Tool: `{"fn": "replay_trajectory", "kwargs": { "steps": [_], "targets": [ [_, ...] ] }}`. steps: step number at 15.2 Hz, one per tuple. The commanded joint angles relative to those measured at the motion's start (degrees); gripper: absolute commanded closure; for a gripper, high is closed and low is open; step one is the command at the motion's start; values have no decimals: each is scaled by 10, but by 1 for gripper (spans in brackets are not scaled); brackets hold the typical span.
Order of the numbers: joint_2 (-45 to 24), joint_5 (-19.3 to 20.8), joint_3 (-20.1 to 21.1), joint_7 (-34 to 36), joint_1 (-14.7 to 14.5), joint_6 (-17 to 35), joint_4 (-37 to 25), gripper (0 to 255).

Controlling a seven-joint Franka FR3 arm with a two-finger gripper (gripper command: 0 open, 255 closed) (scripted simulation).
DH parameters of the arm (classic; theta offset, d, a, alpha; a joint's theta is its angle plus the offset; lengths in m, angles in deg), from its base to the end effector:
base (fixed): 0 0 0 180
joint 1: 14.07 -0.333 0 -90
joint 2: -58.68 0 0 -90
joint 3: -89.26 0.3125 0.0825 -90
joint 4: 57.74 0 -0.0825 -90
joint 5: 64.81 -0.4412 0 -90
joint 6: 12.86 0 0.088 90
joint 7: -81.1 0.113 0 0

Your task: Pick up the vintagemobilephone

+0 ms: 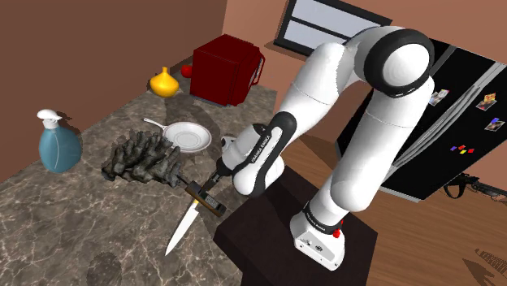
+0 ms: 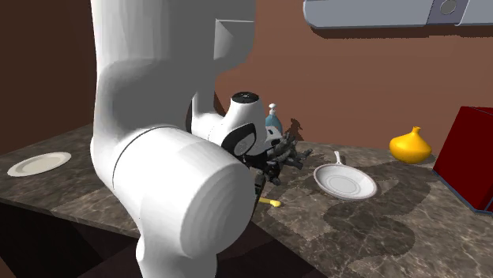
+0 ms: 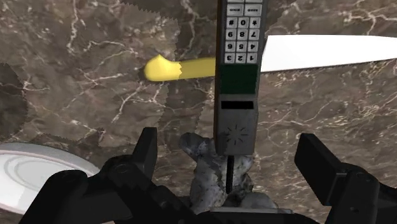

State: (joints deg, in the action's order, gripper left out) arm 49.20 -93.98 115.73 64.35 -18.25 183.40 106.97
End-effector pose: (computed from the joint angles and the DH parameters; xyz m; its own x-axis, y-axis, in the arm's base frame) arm 0.3424 0.1523 0.1266 0.8939 0.2640 0.3623 0.2899 -0.9569 -0.0179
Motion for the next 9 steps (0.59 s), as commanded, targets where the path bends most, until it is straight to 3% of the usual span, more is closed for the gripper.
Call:
{"fn": "replay_trajectory", "kwargs": {
  "steps": [1,3,9],
  "targets": [
    [-82,-10,-20,-33,-36,70,-28,0],
    [-154,1,-31,-44,-49,124,-60,0],
    [-222,21,-41,-45,-49,168,-83,0]
  ]
}}
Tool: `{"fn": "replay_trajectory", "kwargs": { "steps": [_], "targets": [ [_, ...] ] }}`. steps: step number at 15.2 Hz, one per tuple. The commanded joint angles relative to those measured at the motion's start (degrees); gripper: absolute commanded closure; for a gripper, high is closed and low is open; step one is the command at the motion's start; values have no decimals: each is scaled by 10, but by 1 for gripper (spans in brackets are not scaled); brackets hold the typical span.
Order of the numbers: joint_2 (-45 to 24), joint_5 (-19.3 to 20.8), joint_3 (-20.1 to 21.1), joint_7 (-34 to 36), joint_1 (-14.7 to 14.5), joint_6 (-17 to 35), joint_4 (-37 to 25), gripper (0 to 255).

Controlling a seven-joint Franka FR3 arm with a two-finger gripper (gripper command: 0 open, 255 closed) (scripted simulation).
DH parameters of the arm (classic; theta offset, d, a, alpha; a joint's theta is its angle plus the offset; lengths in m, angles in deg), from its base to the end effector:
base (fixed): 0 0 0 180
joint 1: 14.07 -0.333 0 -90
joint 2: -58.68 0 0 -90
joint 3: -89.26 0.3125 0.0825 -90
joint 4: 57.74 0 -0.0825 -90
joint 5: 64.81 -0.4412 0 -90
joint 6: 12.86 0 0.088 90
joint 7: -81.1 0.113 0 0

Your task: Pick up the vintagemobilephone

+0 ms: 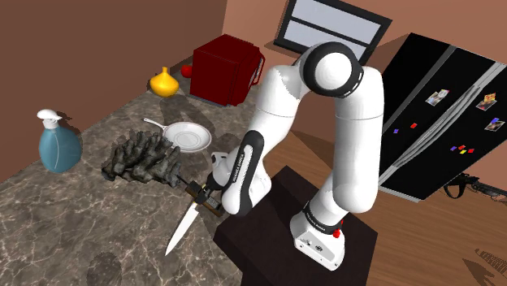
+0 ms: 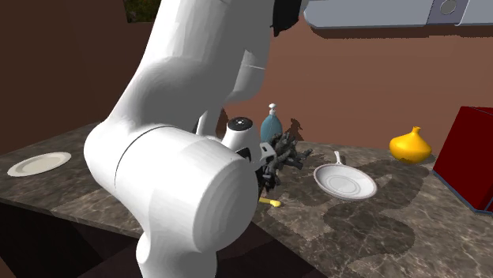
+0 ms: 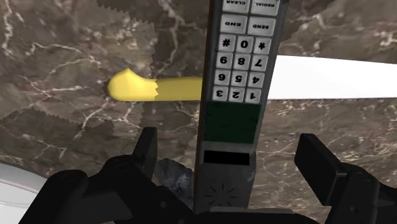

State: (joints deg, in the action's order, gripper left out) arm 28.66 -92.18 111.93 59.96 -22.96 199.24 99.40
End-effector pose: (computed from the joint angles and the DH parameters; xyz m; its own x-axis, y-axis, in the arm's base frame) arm 0.3343 0.1736 0.0566 0.8554 0.3304 0.3988 0.3544 -0.9350 0.0145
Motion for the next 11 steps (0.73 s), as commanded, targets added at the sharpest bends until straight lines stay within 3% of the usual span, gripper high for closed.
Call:
{"fn": "replay_trajectory", "kwargs": {
  "steps": [1,4,5,11],
  "targets": [
    [-29,7,-5,-1,-2,18,-12,0],
    [-49,12,-8,-1,-2,30,-20,0],
    [-48,12,-7,0,-1,30,-18,255],
    [-48,12,-7,0,-1,30,-18,255]
  ]
}}
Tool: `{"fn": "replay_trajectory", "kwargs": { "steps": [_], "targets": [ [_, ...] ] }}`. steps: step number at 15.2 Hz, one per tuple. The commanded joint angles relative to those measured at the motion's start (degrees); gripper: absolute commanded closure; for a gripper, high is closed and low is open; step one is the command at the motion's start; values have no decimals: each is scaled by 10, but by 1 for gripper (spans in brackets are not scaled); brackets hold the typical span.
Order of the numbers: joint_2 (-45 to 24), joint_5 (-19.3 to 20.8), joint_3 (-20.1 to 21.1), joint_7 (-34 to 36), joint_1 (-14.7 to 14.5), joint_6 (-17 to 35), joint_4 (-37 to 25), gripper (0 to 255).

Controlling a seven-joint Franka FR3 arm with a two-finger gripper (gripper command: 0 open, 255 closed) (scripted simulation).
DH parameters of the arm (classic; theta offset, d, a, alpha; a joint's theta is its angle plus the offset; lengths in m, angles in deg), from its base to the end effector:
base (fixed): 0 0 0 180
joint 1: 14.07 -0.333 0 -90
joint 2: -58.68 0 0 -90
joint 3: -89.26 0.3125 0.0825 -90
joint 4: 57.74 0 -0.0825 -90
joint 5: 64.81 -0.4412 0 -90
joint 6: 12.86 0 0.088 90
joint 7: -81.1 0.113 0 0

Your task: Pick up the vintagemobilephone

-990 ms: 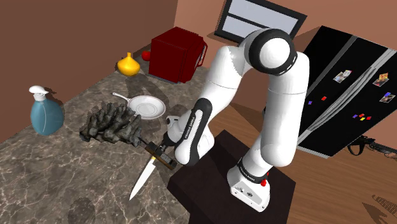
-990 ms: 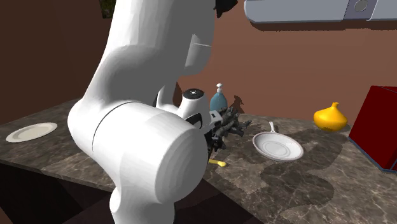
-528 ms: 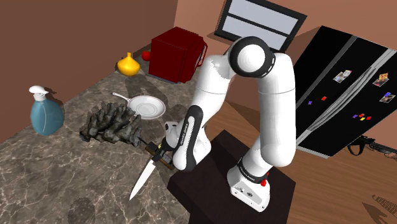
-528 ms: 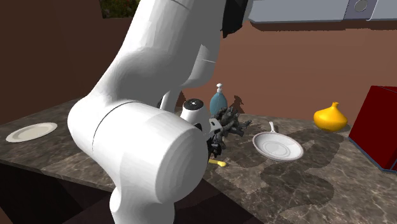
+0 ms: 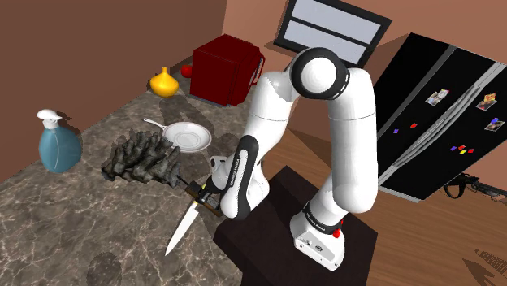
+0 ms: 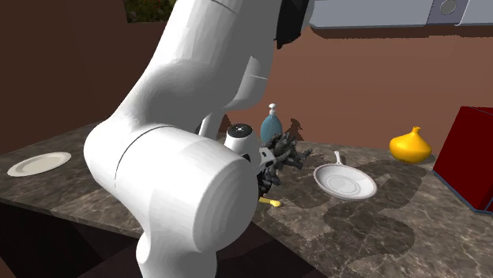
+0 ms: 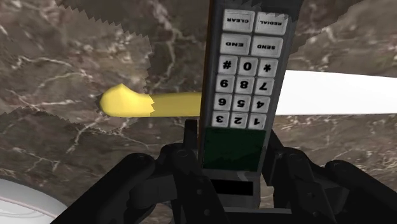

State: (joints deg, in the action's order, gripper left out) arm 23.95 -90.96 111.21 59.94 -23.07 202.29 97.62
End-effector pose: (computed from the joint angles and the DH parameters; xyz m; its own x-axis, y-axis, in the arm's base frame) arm 0.3309 0.1738 0.0379 0.8549 0.3296 0.4007 0.3535 -0.9353 0.0152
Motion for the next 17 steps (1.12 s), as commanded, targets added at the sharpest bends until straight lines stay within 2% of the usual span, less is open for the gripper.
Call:
{"fn": "replay_trajectory", "kwargs": {
  "steps": [1,3,17],
  "targets": [
    [0,0,0,0,0,0,0,255],
    [-2,0,-1,-1,-1,-1,-2,255],
    [182,-57,18,-5,-10,-127,55,255]
  ]
}}
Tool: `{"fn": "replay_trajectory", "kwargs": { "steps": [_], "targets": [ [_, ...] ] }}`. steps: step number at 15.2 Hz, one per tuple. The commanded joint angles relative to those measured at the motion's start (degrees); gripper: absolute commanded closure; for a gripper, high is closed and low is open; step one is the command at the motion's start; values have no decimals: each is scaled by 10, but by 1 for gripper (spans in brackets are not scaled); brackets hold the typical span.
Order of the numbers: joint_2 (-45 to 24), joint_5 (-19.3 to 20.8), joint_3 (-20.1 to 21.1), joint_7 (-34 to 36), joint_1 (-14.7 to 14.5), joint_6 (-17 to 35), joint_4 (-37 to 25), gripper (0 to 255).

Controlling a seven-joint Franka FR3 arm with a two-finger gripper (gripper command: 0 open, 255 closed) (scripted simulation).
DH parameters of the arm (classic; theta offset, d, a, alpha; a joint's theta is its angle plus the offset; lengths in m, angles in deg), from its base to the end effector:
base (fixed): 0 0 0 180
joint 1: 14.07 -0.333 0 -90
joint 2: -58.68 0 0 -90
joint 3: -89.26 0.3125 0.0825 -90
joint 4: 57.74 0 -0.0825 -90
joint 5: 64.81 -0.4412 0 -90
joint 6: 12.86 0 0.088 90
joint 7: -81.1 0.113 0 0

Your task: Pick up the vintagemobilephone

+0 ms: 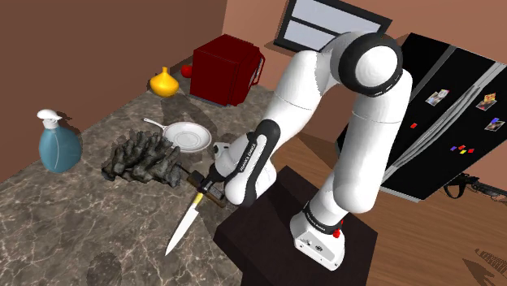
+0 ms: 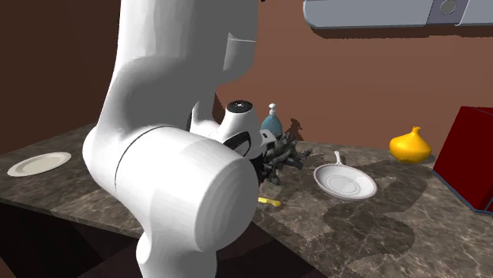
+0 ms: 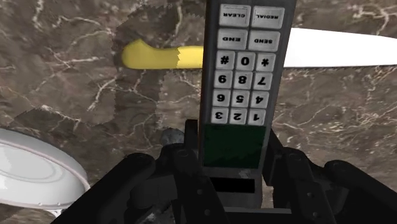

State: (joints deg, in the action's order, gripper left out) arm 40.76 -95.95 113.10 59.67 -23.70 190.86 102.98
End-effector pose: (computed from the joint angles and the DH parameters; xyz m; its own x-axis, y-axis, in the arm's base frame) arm 0.3429 0.1741 0.1036 0.8548 0.3310 0.3997 0.3547 -0.9349 0.0156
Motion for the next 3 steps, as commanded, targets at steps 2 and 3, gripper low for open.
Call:
{"fn": "replay_trajectory", "kwargs": {
  "steps": [2,3],
  "targets": [
    [30,-13,-2,-4,-7,-25,5,255],
    [30,-13,-2,-4,-7,-25,5,255]
  ]
}}
